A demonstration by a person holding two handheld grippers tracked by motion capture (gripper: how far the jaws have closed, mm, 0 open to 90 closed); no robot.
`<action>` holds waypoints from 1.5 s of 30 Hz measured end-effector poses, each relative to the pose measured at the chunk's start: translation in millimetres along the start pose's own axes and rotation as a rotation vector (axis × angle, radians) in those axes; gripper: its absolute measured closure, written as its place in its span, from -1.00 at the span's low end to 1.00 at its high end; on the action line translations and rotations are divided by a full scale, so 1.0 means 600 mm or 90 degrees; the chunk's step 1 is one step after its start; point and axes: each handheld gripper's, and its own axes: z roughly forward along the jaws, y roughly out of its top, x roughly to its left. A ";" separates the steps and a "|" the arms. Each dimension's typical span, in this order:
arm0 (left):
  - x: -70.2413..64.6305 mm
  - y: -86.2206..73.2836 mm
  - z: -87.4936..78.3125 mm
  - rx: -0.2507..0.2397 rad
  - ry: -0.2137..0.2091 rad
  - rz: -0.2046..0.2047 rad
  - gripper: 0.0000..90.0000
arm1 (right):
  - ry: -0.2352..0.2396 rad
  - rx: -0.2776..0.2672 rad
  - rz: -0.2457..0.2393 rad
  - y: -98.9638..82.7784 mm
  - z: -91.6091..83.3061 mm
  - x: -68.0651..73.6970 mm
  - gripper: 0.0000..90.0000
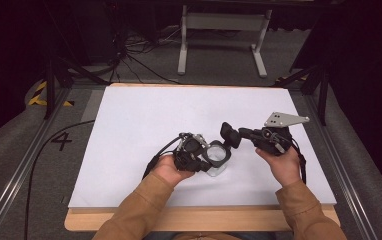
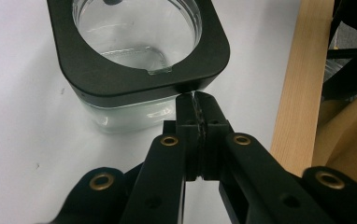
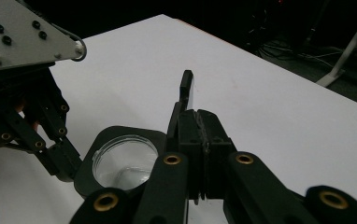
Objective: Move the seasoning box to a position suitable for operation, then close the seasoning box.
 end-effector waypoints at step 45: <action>0.054 -0.035 -0.104 -0.067 0.081 -0.074 0.86 | 0.086 0.164 -0.022 -0.042 0.027 -0.001 0.98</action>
